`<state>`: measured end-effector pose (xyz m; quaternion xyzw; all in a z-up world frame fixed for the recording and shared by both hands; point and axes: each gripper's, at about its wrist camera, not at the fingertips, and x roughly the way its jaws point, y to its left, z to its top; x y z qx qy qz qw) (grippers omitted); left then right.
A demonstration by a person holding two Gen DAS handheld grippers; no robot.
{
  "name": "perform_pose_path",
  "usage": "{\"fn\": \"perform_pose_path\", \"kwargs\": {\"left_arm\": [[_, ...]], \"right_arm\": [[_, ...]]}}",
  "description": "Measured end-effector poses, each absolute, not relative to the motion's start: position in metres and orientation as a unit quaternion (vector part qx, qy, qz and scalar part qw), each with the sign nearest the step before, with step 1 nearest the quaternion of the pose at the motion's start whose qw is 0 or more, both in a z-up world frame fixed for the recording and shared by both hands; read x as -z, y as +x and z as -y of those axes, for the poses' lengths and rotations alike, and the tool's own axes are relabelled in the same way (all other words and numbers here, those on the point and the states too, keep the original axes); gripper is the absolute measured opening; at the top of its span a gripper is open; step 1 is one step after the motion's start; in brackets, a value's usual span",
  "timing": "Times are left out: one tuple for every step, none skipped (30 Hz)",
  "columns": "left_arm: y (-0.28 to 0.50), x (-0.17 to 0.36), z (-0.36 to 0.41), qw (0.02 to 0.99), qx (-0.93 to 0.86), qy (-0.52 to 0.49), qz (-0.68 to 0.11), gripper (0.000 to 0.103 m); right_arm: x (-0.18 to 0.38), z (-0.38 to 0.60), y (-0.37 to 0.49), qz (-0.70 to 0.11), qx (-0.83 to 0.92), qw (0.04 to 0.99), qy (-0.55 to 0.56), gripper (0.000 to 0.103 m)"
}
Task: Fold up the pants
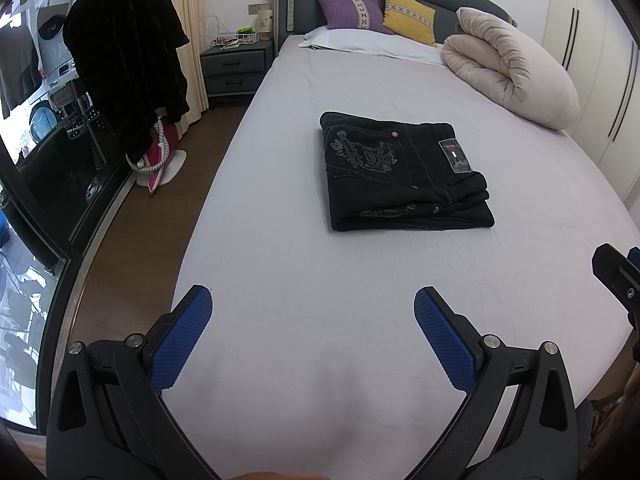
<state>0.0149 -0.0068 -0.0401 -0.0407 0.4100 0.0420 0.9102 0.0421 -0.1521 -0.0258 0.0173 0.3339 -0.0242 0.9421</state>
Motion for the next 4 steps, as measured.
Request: {"fn": "perform_pose_path", "kwargs": {"left_arm": [[0.0143, 0.0403, 0.0079, 0.911, -0.041, -0.041, -0.409, 0.103], [0.0145, 0.0399, 0.0077, 0.911, -0.041, -0.04, -0.407, 0.103], [0.014, 0.0397, 0.0075, 0.912, -0.041, -0.04, -0.407, 0.103], [0.0139, 0.0399, 0.0083, 0.912, -0.042, -0.04, -0.406, 0.103]], "right_arm": [[0.0274, 0.1513, 0.0415, -0.335, 0.024, 0.942, 0.018, 0.103], [0.0286, 0.1508, 0.0411, -0.336, 0.023, 0.941, 0.019, 0.103], [0.0301, 0.1501, 0.0405, -0.336, 0.023, 0.941, 0.019, 0.103], [0.0317, 0.1496, 0.0399, -0.337, 0.022, 0.941, 0.02, 0.103]]}}
